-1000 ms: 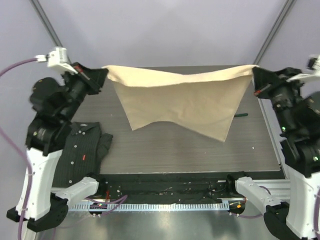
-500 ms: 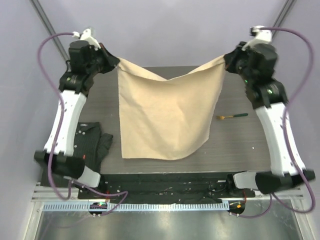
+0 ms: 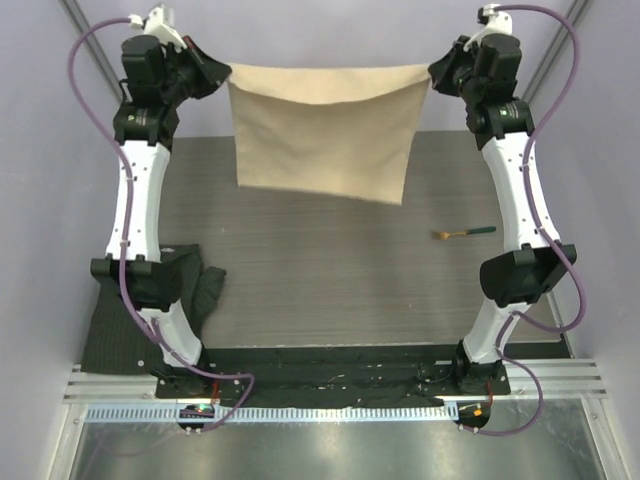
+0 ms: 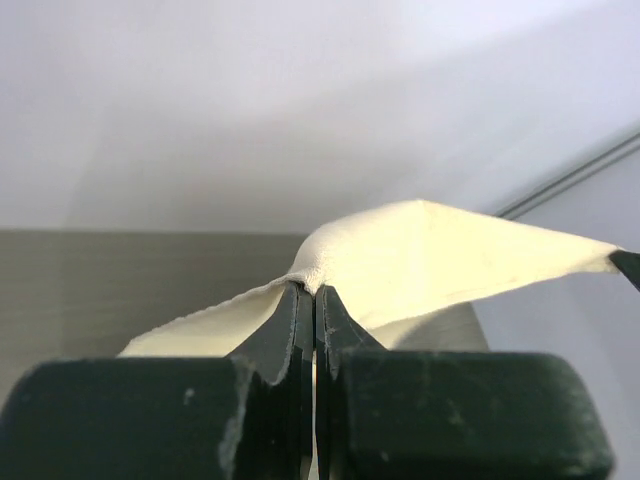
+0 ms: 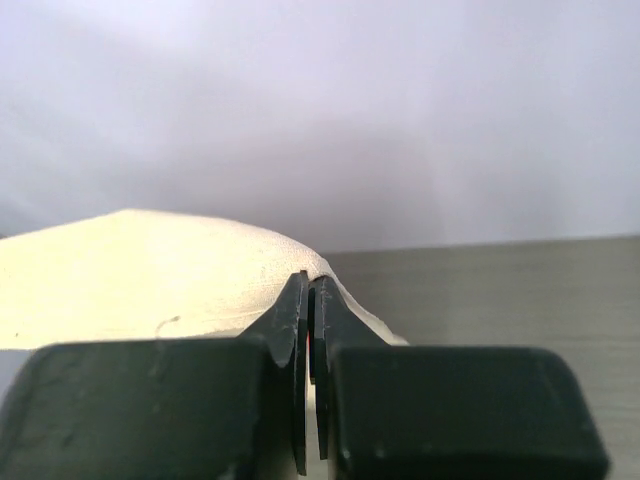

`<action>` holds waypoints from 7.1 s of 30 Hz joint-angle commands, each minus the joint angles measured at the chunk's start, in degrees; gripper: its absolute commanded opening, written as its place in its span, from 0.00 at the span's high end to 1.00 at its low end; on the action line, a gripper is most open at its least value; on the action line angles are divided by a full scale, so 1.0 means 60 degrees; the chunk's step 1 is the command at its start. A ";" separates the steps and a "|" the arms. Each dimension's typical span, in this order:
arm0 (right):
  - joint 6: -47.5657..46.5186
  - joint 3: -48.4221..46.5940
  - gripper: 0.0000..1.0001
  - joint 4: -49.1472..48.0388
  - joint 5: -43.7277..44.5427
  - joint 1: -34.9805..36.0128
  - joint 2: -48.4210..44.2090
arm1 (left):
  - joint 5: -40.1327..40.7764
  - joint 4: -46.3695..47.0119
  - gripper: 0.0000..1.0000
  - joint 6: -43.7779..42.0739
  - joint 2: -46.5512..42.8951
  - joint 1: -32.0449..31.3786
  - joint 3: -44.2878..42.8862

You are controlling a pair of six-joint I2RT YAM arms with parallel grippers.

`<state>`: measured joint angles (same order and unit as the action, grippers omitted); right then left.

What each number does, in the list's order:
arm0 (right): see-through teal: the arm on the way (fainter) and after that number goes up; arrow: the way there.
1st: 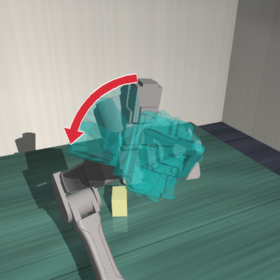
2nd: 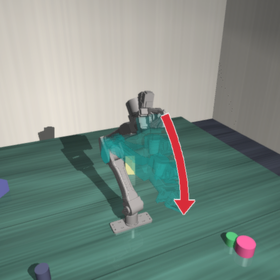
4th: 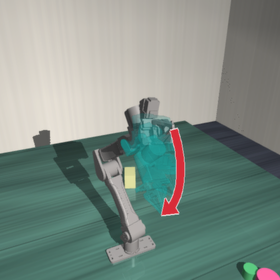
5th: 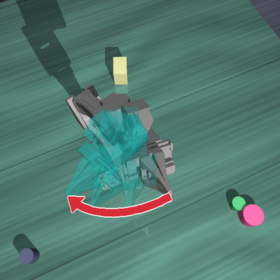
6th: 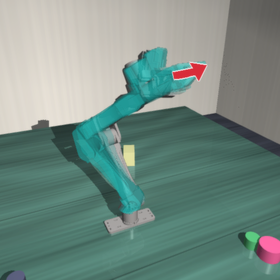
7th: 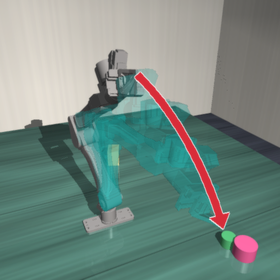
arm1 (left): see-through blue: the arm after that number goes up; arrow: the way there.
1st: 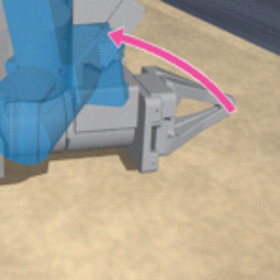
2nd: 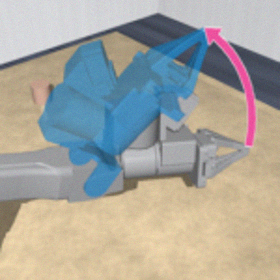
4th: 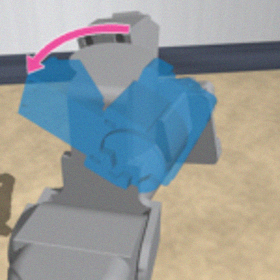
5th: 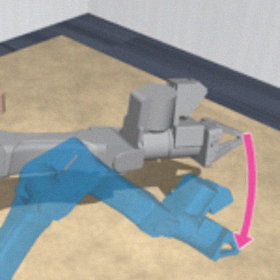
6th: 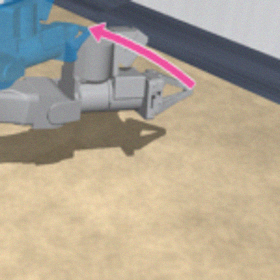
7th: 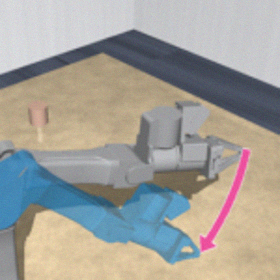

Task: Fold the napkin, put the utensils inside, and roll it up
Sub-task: Flatten the napkin out, then fold the napkin

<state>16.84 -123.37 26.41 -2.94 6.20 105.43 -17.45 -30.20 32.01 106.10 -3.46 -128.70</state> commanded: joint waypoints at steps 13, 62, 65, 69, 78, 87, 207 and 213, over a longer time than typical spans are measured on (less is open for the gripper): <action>0.1206 0.9746 0.99 -0.0713 0.0342 0.0007 -0.6933 | -0.0417 0.0698 1.00 -0.0237 -0.6662 0.0123 1.0064; 0.3551 1.4513 0.52 0.1326 0.1897 -0.0593 -0.5883 | 0.1121 -0.0211 0.00 -0.2083 -0.7503 0.0123 1.1856; 0.3536 1.4526 0.54 0.1194 0.1721 -0.0608 -0.5633 | 0.1224 -0.0372 0.00 -0.2083 -0.7562 0.0123 1.2002; 0.3653 1.4644 0.55 0.0960 0.1340 -0.0608 -0.5545 | 0.1341 -0.0475 0.00 -0.2112 -0.7606 0.0123 1.2105; 0.3697 1.4498 0.56 0.1368 0.1193 -0.0608 -0.6174 | 0.1239 -0.0446 0.00 -0.2068 -0.7562 0.0123 1.2149; 0.3697 1.4263 0.56 0.1472 0.1267 -0.0608 -0.6250 | 0.1078 -0.0417 0.00 -0.2068 -0.7547 0.0123 1.2207; 0.1764 1.3164 0.44 0.0651 -0.1766 -0.1296 -0.7464 | 0.3246 0.2308 0.85 0.0905 0.2736 -0.7274 0.6700; 0.1749 1.3194 0.45 0.0666 -0.1737 -0.1296 -0.7537 | 0.3435 0.2294 1.00 0.0877 0.2517 -0.7260 0.6714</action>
<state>28.21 -43.97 31.11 -13.06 -1.34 61.41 2.87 -18.17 37.15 121.78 -46.87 -87.09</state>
